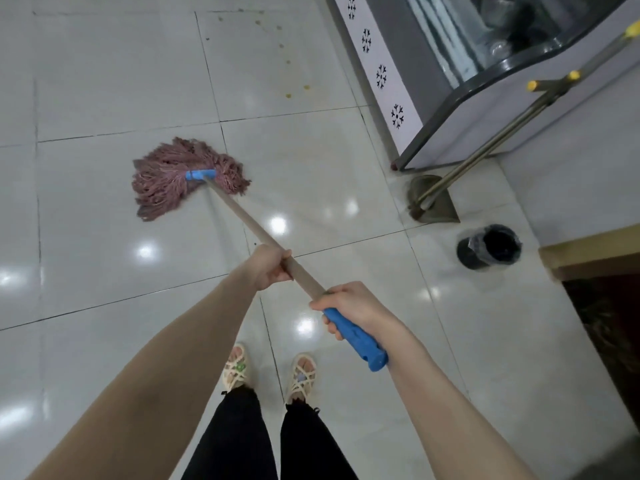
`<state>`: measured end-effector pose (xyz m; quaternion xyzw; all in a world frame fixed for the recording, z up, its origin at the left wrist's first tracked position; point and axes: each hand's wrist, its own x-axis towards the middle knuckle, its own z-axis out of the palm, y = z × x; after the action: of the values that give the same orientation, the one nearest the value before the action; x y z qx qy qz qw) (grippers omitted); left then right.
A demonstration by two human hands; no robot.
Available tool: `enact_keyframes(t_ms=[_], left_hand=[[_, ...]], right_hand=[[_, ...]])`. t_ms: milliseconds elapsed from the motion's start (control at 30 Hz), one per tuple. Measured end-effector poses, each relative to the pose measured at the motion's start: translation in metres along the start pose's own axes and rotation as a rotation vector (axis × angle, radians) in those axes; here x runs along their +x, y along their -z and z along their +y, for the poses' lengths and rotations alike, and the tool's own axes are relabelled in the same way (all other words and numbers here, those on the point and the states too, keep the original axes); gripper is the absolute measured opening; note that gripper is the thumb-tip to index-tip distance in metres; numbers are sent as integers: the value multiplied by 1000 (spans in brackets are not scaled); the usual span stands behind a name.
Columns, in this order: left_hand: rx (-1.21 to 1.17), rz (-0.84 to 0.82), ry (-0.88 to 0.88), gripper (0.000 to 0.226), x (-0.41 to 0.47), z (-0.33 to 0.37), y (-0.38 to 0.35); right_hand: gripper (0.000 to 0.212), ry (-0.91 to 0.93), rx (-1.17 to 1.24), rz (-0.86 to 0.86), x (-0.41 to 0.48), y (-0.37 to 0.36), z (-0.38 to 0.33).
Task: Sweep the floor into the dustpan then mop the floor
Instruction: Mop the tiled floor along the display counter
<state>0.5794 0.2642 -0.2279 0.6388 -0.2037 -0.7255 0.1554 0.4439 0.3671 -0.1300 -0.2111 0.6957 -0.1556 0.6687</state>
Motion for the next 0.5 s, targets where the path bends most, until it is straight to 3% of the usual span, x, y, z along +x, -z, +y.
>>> enact_keyframes(t_ms=[300, 500], left_hand=[[106, -178, 9, 16, -9, -16, -188], [105, -224, 6, 5, -12, -10, -225]], right_hand=[[13, -23, 184, 214, -48, 133, 51], [16, -36, 216, 209, -50, 166, 48]])
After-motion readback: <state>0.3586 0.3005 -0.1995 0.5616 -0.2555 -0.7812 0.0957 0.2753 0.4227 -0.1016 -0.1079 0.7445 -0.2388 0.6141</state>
